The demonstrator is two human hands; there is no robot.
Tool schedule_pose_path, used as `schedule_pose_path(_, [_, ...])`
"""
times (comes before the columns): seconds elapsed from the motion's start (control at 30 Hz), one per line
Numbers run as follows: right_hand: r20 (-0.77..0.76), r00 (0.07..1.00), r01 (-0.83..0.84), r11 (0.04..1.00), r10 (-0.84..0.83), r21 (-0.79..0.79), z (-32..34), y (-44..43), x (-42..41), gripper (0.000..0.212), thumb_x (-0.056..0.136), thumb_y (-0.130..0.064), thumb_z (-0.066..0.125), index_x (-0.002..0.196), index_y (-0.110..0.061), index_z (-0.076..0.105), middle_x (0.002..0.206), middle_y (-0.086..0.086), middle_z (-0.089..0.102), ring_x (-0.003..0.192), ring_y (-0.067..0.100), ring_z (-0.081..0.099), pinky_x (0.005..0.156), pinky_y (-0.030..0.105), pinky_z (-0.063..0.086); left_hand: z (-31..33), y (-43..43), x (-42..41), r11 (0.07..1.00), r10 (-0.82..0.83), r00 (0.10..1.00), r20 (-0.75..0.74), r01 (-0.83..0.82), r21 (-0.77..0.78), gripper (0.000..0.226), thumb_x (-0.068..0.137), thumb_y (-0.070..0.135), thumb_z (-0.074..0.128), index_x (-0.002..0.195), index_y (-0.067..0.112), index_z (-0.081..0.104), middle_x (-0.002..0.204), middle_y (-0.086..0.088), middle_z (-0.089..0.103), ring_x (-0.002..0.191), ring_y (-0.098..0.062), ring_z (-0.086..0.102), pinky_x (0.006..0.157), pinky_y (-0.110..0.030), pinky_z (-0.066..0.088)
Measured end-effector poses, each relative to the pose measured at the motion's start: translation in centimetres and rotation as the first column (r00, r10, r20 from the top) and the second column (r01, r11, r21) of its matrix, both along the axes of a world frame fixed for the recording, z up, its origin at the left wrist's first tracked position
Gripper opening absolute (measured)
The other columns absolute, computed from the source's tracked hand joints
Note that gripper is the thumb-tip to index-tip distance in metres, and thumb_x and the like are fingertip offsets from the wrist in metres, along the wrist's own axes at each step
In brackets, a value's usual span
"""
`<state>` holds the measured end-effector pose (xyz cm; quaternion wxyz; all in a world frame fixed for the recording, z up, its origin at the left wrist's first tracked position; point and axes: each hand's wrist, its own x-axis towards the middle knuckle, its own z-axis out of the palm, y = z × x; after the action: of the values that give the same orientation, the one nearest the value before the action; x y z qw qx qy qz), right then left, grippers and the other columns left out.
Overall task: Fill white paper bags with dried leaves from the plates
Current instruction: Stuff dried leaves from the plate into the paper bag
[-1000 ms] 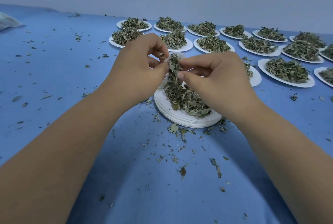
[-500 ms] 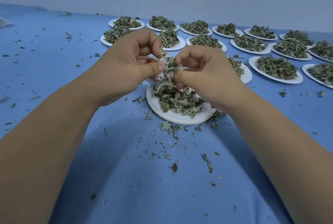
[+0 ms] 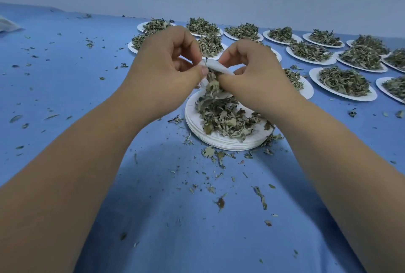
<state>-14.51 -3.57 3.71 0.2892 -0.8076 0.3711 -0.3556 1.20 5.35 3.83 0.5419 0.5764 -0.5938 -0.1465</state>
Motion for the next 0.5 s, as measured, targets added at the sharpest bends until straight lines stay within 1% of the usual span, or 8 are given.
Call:
schedule_pose_path(0.1, [0.071, 0.993, -0.109, 0.984, 0.1, 0.138, 0.4, 0.6, -0.6, 0.019, 0.091, -0.011, 0.068, 0.105, -0.025, 0.065, 0.109, -0.012, 0.071, 0.086, 0.011, 0.073, 0.07, 0.034, 0.059, -0.1, -0.1, -0.1, 0.994, 0.108, 0.994, 0.027, -0.108, -0.017, 0.015, 0.085, 0.008, 0.07, 0.086, 0.017, 0.058, 0.079, 0.01, 0.063, 0.068, -0.028, 0.071, 0.075, -0.048, 0.059])
schedule_pose_path(0.17, [0.115, 0.99, -0.09, 0.991, 0.078, 0.103, 0.5, 1.0, -1.1, 0.028, 0.091, -0.005, 0.058, 0.105, -0.026, 0.067, 0.111, -0.012, 0.07, 0.097, 0.011, 0.069, 0.081, 0.042, 0.059, -0.1, -0.1, -0.1, 0.988, 0.156, 0.987, 0.029, -0.155, -0.02, 0.016, 0.085, 0.01, 0.068, 0.083, 0.022, 0.058, 0.08, 0.011, 0.064, 0.067, -0.024, 0.072, 0.074, -0.046, 0.059])
schedule_pose_path(0.2, [0.133, 0.989, -0.069, 0.996, 0.062, 0.05, 0.5, 1.3, -1.3, 0.029, 0.089, -0.006, 0.055, 0.103, -0.028, 0.068, 0.109, -0.013, 0.069, 0.098, 0.01, 0.067, 0.081, 0.041, 0.059, -0.1, -0.1, -0.1, 0.985, 0.17, 0.985, 0.029, -0.169, -0.02, 0.015, 0.085, 0.011, 0.068, 0.083, 0.022, 0.058, 0.081, 0.01, 0.064, 0.068, -0.024, 0.072, 0.076, -0.046, 0.059])
schedule_pose_path(0.23, [0.131, 0.989, -0.061, 0.998, 0.063, -0.02, 0.5, 1.7, -1.5, 0.028, 0.087, -0.01, 0.054, 0.1, -0.03, 0.068, 0.105, -0.016, 0.068, 0.093, 0.005, 0.066, 0.077, 0.034, 0.055, -0.2, -0.1, -0.1, 0.984, 0.18, 0.983, 0.03, -0.179, -0.021, 0.015, 0.085, 0.011, 0.068, 0.083, 0.022, 0.058, 0.082, 0.009, 0.064, 0.069, -0.025, 0.071, 0.077, -0.046, 0.058])
schedule_pose_path(0.33, [-0.032, 0.992, -0.129, 0.966, 0.125, -0.223, 0.3, 2.5, -2.5, 0.012, 0.088, -0.026, 0.062, 0.095, -0.035, 0.067, 0.092, -0.024, 0.063, 0.068, -0.006, 0.057, 0.063, 0.007, 0.038, -0.2, -0.2, -0.3, 0.981, 0.192, 0.981, 0.032, -0.191, -0.018, 0.015, 0.085, 0.013, 0.068, 0.086, 0.024, 0.059, 0.085, 0.007, 0.065, 0.071, -0.026, 0.071, 0.078, -0.045, 0.058])
schedule_pose_path(0.4, [-0.229, 0.958, -0.231, 0.938, 0.173, -0.26, 0.4, 2.7, -2.8, 0.014, 0.087, -0.043, 0.069, 0.099, -0.038, 0.067, 0.094, -0.029, 0.063, 0.076, -0.01, 0.057, 0.066, 0.006, 0.039, -0.1, -0.2, -0.3, 0.981, 0.192, 0.981, 0.037, -0.191, -0.014, 0.014, 0.084, 0.013, 0.068, 0.089, 0.024, 0.061, 0.084, 0.006, 0.065, 0.072, -0.025, 0.071, 0.078, -0.044, 0.058])
schedule_pose_path(0.47, [-0.395, 0.896, -0.311, 0.921, 0.203, -0.233, 0.1, 2.7, -2.7, 0.028, 0.086, -0.057, 0.069, 0.11, -0.044, 0.068, 0.103, -0.028, 0.065, 0.089, -0.006, 0.06, 0.073, 0.013, 0.043, -0.2, -0.2, -0.3, 0.983, 0.185, 0.981, 0.052, -0.184, -0.008, 0.014, 0.083, 0.012, 0.067, 0.087, 0.025, 0.063, 0.082, 0.007, 0.065, 0.072, -0.024, 0.071, 0.078, -0.042, 0.058])
schedule_pose_path(0.5, [-0.444, 0.871, -0.331, 0.919, 0.21, -0.214, -0.1, 2.7, -2.5, 0.033, 0.087, -0.058, 0.069, 0.116, -0.044, 0.069, 0.109, -0.025, 0.067, 0.095, -0.002, 0.061, 0.079, 0.021, 0.048, -0.2, -0.3, -0.3, 0.982, 0.187, 0.98, 0.066, -0.187, -0.004, 0.015, 0.082, 0.011, 0.066, 0.084, 0.026, 0.065, 0.081, 0.008, 0.066, 0.072, -0.023, 0.071, 0.077, -0.039, 0.059])
